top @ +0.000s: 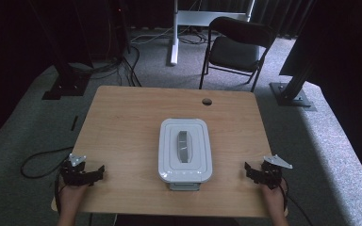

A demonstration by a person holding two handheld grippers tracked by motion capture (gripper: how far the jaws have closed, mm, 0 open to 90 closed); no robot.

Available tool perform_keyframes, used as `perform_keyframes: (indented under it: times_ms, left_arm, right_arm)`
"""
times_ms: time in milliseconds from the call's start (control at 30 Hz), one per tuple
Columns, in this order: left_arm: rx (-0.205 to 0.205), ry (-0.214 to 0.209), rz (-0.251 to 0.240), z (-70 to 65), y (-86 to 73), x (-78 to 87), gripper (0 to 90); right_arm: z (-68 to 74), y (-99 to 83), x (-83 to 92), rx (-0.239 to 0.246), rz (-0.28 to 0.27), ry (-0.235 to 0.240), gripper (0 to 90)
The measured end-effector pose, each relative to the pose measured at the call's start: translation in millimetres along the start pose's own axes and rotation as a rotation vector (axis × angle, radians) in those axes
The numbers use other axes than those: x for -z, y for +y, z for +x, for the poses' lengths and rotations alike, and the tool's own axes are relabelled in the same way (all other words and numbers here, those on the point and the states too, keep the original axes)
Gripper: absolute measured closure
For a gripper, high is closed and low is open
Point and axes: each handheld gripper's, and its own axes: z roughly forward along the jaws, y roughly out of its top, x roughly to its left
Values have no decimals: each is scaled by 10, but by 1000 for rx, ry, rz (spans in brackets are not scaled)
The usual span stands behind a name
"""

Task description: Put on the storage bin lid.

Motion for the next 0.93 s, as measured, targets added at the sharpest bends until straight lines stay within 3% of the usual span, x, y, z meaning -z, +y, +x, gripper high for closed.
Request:
perform_keyframes:
  times_ms: [133, 300, 400, 500, 933]
  left_arm:
    - [23, 43, 6, 21, -27, -1, 1]
    - [41, 71, 19, 59, -23, -8, 1]
    - [35, 72, 43, 73, -25, -19, 2]
    - [38, 67, 47, 83, -25, -21, 2]
    - [21, 40, 48, 107, -7, -41, 1]
  right_arm:
    - [-28, -26, -22, -17, 14, -53, 131]
    - [-66, -22, -53, -62, 50, -69, 131]
    - [-72, -13, -86, -71, 91, -87, 134]
    - [-44, -12, -95, -42, 102, -105, 130]
    - [-43, -7, -103, -42, 106, -100, 125]
